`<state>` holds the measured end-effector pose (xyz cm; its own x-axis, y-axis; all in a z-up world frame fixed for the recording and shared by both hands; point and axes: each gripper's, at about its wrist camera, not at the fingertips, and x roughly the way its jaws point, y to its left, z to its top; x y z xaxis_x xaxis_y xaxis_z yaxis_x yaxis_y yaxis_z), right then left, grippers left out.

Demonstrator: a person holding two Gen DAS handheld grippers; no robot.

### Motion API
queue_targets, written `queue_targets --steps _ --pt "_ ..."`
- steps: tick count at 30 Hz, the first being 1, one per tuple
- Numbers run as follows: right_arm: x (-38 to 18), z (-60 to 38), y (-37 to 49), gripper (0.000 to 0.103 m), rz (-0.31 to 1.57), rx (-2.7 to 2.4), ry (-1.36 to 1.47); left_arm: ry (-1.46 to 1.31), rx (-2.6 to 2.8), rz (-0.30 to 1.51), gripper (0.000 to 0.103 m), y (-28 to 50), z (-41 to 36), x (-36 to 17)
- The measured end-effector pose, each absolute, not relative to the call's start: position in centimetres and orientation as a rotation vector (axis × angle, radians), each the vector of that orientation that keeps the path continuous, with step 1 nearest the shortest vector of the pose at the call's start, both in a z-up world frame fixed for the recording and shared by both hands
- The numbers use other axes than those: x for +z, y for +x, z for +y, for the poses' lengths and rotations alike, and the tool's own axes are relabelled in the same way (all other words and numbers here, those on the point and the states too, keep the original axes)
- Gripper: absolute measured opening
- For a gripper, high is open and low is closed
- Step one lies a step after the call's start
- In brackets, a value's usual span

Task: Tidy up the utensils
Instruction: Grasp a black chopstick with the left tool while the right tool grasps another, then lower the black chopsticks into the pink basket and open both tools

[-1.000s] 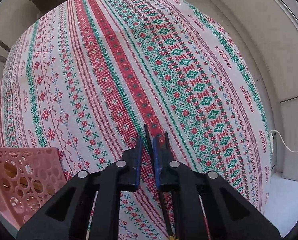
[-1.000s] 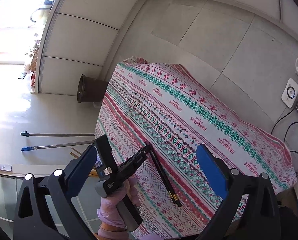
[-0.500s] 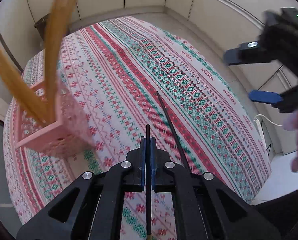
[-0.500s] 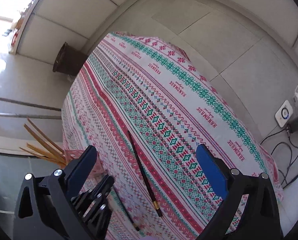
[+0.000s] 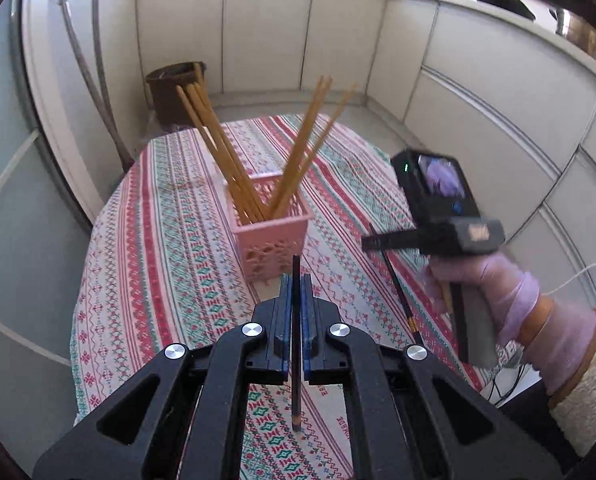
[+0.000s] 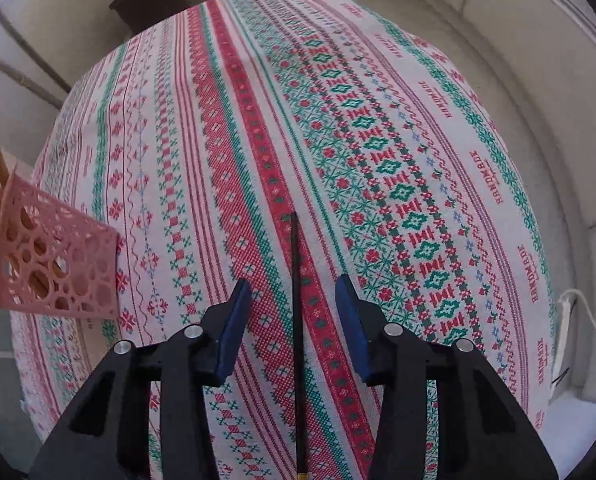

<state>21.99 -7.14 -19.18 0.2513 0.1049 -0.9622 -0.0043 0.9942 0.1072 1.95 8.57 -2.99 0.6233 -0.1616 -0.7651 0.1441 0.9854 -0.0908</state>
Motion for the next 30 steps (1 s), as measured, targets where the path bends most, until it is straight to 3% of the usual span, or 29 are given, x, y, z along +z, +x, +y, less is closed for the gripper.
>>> queue_targets --steps 2,8,20,30 --pt "-19.0 -6.8 21.3 0.006 1.307 0.099 0.096 -0.037 -0.169 0.864 0.003 2.2 9.3 -2.5" --pt "-17.9 -8.8 19.3 0.005 1.289 0.159 0.265 -0.088 -0.162 0.834 0.003 2.4 10.8 -1.8" --pt "-4.5 -12.4 13.0 0.005 0.975 0.286 0.36 -0.14 -0.132 0.72 0.003 0.9 12.2 0.9" --pt "1.3 -13.7 11.1 0.005 0.807 0.353 0.44 -0.164 -0.091 0.631 0.003 -0.1 13.0 3.7"
